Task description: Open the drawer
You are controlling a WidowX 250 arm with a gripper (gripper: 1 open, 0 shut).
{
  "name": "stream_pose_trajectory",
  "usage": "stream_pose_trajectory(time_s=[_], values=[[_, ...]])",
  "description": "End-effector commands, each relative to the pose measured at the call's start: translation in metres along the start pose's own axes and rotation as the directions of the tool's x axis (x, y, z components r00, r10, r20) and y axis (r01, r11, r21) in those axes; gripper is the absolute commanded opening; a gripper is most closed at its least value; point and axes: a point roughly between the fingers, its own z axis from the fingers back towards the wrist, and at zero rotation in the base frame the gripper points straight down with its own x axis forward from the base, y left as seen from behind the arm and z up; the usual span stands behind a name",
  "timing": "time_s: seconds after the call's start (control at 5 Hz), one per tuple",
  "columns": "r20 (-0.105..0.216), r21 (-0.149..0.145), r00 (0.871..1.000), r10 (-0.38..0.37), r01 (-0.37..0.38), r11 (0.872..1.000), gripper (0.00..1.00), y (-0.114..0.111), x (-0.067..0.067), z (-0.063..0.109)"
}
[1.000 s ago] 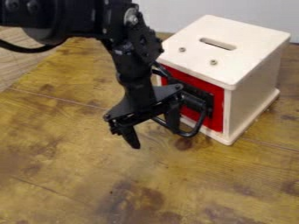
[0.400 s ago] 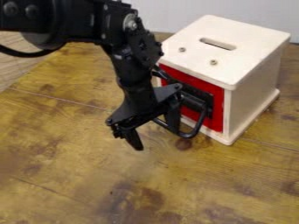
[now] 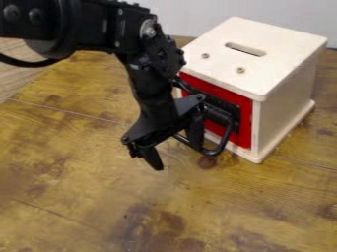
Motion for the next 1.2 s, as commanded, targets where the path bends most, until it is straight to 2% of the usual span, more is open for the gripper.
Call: stream_pose_trajectory(time_s=[0.0,0.4,1.0], values=[[0.007,0.005,1.000,-0.010,0.010,1.000,1.00,-0.001,-0.007,-0.007],[0.013,0.014,1.000,0.015,-0.015,1.000,1.00,0.004,-0.009,-0.021],[0.008,0.023,1.000,0.021,-0.021,1.000,1.00,-0.002,-0.009,0.000]])
